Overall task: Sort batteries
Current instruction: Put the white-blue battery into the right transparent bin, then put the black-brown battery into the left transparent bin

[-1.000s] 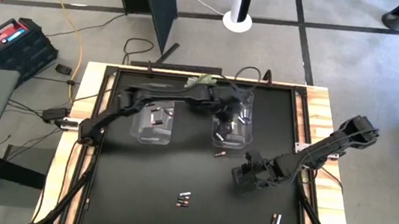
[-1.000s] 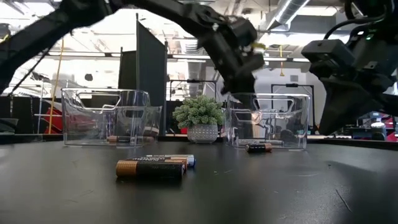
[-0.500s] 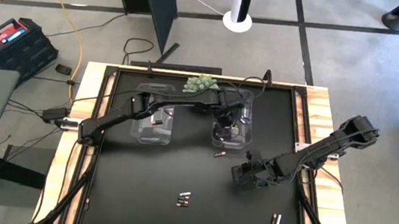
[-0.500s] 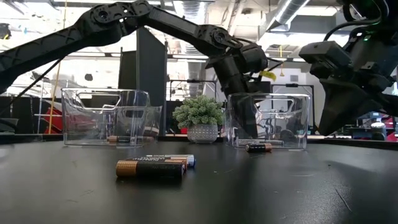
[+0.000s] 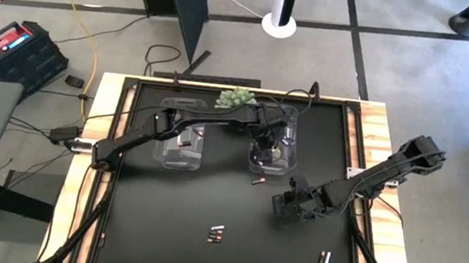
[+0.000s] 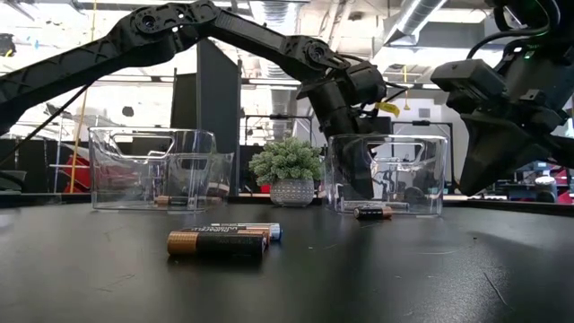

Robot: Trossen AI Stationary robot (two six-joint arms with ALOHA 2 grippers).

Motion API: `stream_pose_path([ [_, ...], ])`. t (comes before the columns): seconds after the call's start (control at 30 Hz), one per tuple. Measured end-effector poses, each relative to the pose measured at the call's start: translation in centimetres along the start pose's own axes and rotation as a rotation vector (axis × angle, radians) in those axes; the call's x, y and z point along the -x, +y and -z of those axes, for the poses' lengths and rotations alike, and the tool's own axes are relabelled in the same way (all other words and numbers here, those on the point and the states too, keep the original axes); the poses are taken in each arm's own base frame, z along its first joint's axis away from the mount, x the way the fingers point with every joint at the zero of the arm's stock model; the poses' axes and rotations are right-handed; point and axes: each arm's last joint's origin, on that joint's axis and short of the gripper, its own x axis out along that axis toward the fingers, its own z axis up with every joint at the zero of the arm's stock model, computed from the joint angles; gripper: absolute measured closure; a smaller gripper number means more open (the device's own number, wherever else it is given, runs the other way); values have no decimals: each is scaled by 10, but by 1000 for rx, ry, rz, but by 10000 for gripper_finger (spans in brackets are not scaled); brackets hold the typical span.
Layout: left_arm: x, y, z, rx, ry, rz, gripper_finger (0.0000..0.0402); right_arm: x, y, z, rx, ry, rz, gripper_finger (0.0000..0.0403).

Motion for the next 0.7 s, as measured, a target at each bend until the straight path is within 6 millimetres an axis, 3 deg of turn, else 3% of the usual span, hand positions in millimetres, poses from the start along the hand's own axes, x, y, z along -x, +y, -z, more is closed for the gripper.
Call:
stream_pose_path([
  [0.13, 6, 0, -1, 31, 4, 0, 309, 0, 0, 0, 1, 0, 0, 384],
  [0.23, 26, 1, -7, 51, -23, -5, 309, 0, 0, 0, 12, 0, 1, 384],
  [0.53, 136, 1, -27, 197, -205, -5, 308, 1, 0, 2, 71, 3, -2, 384],
  [0.6, 166, -3, -28, 218, -256, 1, 308, 2, 0, 4, 83, 7, -7, 384],
  [0.7, 195, -15, -21, 257, -305, -21, 308, 4, 1, 8, 133, 16, -21, 384],
])
